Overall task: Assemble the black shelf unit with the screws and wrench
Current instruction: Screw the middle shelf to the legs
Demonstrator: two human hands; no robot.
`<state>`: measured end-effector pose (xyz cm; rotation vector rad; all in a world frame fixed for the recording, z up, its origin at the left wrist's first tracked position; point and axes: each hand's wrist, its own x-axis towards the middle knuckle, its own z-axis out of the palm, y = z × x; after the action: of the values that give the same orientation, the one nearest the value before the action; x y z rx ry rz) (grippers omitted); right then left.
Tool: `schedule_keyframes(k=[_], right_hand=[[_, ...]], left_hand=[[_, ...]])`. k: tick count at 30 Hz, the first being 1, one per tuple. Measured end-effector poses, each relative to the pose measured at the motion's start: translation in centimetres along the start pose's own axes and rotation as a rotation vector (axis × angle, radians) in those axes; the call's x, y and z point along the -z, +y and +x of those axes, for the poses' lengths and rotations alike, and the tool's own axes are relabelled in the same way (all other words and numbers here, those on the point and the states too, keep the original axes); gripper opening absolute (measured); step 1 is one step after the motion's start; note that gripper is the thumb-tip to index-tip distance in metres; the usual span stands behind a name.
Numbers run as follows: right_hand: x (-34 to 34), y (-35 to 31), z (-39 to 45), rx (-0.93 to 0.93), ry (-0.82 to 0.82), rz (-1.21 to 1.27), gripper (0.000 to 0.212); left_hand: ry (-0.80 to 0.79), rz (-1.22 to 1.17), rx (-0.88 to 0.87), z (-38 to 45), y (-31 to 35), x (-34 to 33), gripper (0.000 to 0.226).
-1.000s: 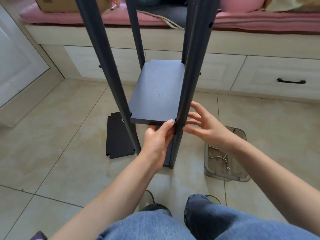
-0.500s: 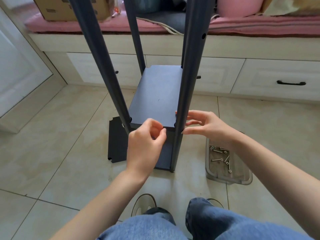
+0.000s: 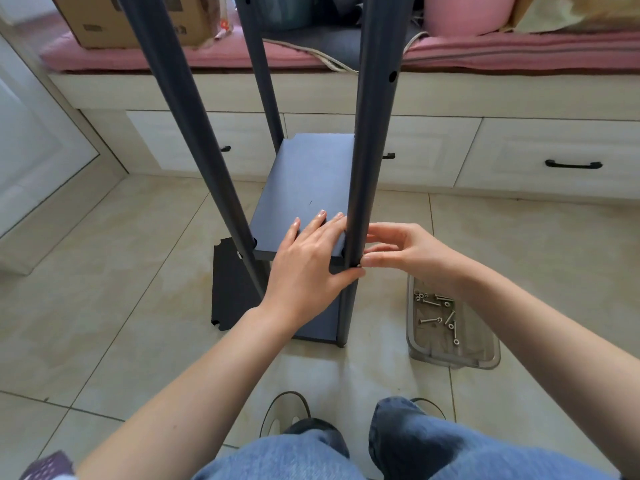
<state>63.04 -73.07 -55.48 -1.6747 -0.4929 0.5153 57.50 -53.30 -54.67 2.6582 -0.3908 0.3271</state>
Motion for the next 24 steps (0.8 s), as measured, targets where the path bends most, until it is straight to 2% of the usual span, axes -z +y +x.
schedule_keyframes(k=[3, 8, 12, 16, 20, 24], right_hand=[[0.2, 0.4, -0.3, -0.033, 0.009, 0.070, 0.039], [-0.6, 0.5, 1.2, -0.234, 0.257, 0.369, 0.036], [-2.2, -0.9, 3.0, -0.332, 0.213, 0.484, 0.036], [-2.8, -1.7, 3.8, -0.294, 0.263, 0.404, 0.036], [-2.5, -2.2, 3.6, -0.316, 0.236, 0.330, 0.038], [-2.6, -3.3, 3.7, -0.306, 0.221, 0.329, 0.037]], left_hand=[[0.015, 0.004, 0.013, -0.2, 0.0, -0.1, 0.071], [0.021, 0.042, 0.000, -0.3, 0.4, -0.4, 0.065], [0.012, 0.054, 0.002, -0.2, 0.6, -0.4, 0.062], [-0.009, 0.085, 0.001, -0.3, 0.4, -0.2, 0.062], [-0.029, 0.091, 0.002, -0.4, 0.6, 0.0, 0.064], [0.045, 0.019, 0.028, -0.7, 1.0, 0.4, 0.060]])
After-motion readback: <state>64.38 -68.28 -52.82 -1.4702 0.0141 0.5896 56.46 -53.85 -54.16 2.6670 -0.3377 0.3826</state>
